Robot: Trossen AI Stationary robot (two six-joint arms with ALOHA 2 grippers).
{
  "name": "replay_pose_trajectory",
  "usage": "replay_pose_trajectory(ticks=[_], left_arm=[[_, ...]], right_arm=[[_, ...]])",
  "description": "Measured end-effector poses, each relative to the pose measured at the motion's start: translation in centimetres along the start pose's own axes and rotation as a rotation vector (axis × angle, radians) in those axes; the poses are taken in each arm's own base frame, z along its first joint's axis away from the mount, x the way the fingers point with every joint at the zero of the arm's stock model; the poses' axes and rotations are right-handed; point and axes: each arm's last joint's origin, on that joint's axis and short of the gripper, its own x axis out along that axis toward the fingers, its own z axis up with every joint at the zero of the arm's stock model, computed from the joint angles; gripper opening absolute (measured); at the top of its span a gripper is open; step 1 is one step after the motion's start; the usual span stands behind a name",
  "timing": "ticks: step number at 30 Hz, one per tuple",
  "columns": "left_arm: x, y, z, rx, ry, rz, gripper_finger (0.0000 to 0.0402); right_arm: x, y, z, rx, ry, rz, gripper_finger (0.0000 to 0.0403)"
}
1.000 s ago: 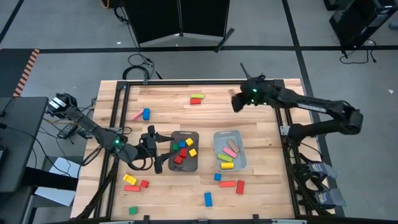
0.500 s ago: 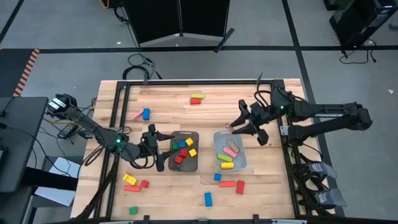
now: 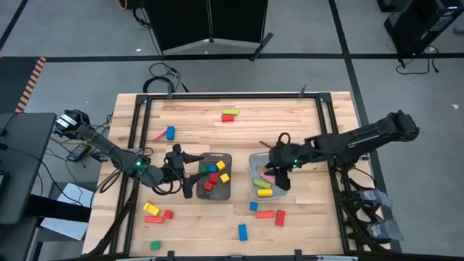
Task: Sort blocks by size
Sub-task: Put the large brown block into the gray bin, then put the small red block into the black bin
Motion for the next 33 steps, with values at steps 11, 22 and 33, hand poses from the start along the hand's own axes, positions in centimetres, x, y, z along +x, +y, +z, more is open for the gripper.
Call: replay_pose_trajectory(ticks=[11,22,33], left_arm=[[0.6,0.7,0.0,-0.074,0.007,0.048,0.0278],[-0.2,0.6,0.7,0.016,0.392,-0.020,0.0257],[-1.2,-3.8,-2.5,0.238,0.959,-0.271,0.0283]], right_arm=[[1.8,0.4,-1.1,-0.005,0.078,-0.073,0.0326],[-3.4,1.8,0.0,-0.103,-0.194,-0.060,0.0331],[-3.5,2.0,-0.1,-0.113,-0.199,-0.059,0.0300]])
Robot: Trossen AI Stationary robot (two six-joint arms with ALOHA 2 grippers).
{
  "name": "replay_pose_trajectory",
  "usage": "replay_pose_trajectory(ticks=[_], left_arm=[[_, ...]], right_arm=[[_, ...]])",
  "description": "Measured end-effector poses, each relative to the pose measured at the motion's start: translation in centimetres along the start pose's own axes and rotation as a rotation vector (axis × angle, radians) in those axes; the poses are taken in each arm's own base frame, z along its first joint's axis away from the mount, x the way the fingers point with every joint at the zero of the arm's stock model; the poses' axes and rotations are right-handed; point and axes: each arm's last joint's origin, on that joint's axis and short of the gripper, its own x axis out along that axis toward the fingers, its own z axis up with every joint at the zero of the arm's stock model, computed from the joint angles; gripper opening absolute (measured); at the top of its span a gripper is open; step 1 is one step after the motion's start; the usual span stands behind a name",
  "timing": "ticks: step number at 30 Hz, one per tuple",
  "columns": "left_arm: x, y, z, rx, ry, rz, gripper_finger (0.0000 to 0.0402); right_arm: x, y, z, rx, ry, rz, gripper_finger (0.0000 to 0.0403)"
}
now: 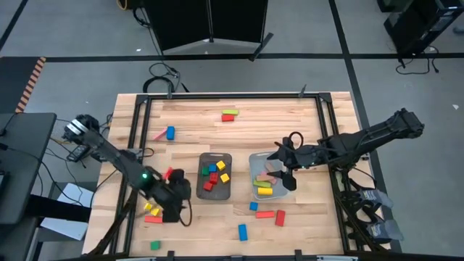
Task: Sort blocks by size
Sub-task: Put the small red block into the black bin
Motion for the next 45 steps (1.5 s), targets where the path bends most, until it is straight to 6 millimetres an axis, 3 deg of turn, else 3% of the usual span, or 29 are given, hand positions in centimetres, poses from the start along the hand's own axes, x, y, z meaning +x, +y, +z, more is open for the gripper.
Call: replay_pose_trajectory(ticks=[4,9,21,27,32,35,38,41,45], left_arm=[[1.2,-1.7,-0.3,0.005,0.159,-0.012,0.0312],[3.2,-3.0,-2.1,0.020,0.400,0.017,0.0335],[6.7,-4.6,-3.8,0.038,0.554,0.038,0.0312],[8.1,-4.8,-4.4,0.043,0.612,0.044,0.0257],[8.2,-4.7,-4.4,0.070,0.621,0.043,0.0137],[7.6,-4.5,-4.3,0.088,0.607,0.040,0.0138],[5.9,-3.9,-3.4,0.092,0.511,0.066,0.0138],[3.7,-3.0,-1.9,0.088,0.306,0.120,0.0138],[1.8,-1.5,1.7,0.079,-0.071,0.180,0.0138]], right_arm=[[0.4,0.1,0.0,-0.001,0.006,-0.002,0.0295],[0.4,0.1,0.1,0.002,-0.009,0.004,0.0295],[0.4,0.2,0.2,-0.003,-0.018,0.008,0.0291],[0.4,0.2,0.2,-0.007,-0.018,0.008,0.0289],[0.4,0.2,0.2,-0.019,-0.018,0.008,0.0284],[0.4,0.2,0.2,-0.020,-0.018,0.008,0.0284],[0.4,0.2,0.2,-0.020,-0.019,0.006,0.0283],[0.4,0.1,0.2,-0.020,-0.028,-0.014,0.0281],[0.4,0.0,0.5,-0.034,-0.058,-0.045,0.0282]])
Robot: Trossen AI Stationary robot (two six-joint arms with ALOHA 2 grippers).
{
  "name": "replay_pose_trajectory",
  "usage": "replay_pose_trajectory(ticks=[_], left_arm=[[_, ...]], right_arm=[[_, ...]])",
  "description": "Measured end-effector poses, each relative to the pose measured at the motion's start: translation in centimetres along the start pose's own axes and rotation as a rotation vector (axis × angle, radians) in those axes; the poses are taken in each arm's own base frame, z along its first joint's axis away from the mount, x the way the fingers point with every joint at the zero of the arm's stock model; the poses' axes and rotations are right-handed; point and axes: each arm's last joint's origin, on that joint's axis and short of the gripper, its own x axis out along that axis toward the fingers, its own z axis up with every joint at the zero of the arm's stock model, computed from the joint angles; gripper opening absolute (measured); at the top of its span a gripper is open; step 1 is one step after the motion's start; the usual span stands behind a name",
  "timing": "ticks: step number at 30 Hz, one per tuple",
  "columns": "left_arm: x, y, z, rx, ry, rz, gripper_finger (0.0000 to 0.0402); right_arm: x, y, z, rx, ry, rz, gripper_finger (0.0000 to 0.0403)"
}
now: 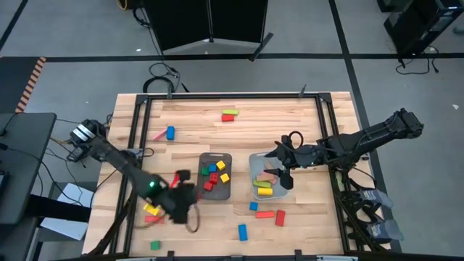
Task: Sort blocks by size
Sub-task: Put the small red block into the black bin, then put the bottom large red block into the gray bin
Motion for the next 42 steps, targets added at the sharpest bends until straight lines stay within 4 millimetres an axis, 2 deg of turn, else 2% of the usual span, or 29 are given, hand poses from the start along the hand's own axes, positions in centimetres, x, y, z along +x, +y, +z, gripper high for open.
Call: replay_pose_trajectory(ticks=[2,6,10,14,16,21,23,25,30,36,39,42], left_arm=[[0.6,1.1,1.9,-0.014,-0.112,0.019,0.0138],[2.8,3.6,4.2,-0.046,-0.185,0.069,0.0138],[4.5,6.1,4.9,-0.111,-0.145,0.105,0.0138],[5.7,7.5,4.8,-0.153,-0.094,0.102,0.0140],[5.9,7.8,4.7,-0.155,-0.074,0.113,0.0184],[5.5,8.1,5.1,-0.164,-0.096,0.107,0.0343],[5.0,8.2,5.3,-0.173,-0.119,0.110,0.0379],[4.7,8.2,5.5,-0.182,-0.145,0.116,0.0391],[3.8,8.2,5.7,-0.188,-0.187,0.131,0.0370],[3.1,7.9,5.6,-0.165,-0.202,0.152,0.0324],[2.9,8.0,5.8,-0.174,-0.233,0.175,0.0306],[2.5,8.4,6.1,-0.199,-0.269,0.203,0.0290]], right_arm=[[0.0,-0.1,0.2,0.001,-0.017,-0.015,0.0283],[0.1,-0.2,0.4,0.017,-0.034,-0.016,0.0281],[0.0,-0.2,0.1,0.040,-0.009,-0.018,0.0280],[-0.1,0.4,-0.3,0.035,0.021,0.000,0.0293],[-0.1,0.6,-0.5,0.029,0.030,0.010,0.0302],[0.8,1.2,-0.9,0.037,0.052,0.012,0.0314],[1.7,1.5,-1.1,0.034,0.065,0.014,0.0316],[2.7,1.7,-1.5,0.027,0.092,0.025,0.0316],[3.7,2.9,-2.4,0.024,0.178,0.136,0.0316],[2.2,6.3,-3.4,-0.056,0.216,0.271,0.0316],[1.0,7.3,-2.8,-0.091,0.188,0.206,0.0316],[0.2,7.2,-1.9,-0.127,0.122,0.023,0.0316]])
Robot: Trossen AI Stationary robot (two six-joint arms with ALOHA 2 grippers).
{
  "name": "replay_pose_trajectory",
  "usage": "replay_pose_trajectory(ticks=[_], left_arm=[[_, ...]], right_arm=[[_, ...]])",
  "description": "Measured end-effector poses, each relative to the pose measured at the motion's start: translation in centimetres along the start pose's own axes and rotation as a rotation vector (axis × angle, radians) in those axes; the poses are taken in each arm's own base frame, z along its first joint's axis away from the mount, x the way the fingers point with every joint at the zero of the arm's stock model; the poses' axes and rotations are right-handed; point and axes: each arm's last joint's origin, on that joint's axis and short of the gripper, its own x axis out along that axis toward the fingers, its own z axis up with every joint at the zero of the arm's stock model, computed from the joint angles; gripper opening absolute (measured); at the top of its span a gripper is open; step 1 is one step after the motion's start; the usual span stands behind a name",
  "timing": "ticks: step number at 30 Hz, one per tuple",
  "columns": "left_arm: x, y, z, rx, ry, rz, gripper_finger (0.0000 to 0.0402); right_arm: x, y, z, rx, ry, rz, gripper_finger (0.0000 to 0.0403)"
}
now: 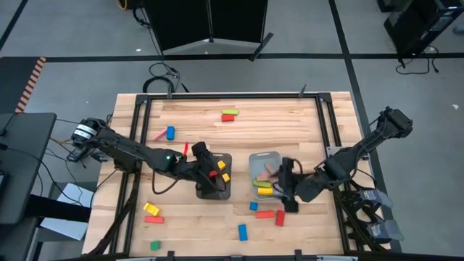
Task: Sort blocks by size
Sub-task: Put the bottom large red block into the gray bin
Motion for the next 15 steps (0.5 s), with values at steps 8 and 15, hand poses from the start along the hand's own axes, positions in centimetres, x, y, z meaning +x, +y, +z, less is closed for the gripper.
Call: replay_pose_trajectory(ticks=[8,15], left_arm=[[-2.0,1.2,1.5,-0.097,-0.111,-0.017,0.0272],[-3.5,1.0,0.9,-0.069,-0.108,0.047,0.0272]], right_arm=[[1.0,-5.6,2.8,0.058,0.040,-0.141,0.0316],[0.8,-4.3,2.3,-0.040,0.118,0.080,0.0316]])
